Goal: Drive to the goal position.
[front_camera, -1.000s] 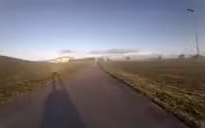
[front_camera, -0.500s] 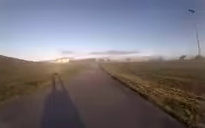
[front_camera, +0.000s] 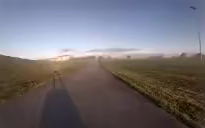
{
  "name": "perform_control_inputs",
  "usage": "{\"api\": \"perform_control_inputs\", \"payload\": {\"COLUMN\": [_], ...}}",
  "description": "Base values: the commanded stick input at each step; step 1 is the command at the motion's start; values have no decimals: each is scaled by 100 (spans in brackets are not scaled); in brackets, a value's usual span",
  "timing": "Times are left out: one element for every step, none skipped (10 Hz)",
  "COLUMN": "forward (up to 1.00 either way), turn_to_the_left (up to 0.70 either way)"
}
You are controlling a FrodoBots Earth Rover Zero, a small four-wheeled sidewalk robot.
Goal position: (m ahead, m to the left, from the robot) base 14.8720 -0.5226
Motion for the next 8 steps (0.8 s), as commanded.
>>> {"api": "perform_control_inputs", "payload": {"forward": [70, 70, 70, 70, 70, 70, 70, 70], "turn_to_the_left": [35, 35, 35, 35, 32, 16, 0, 0]}}
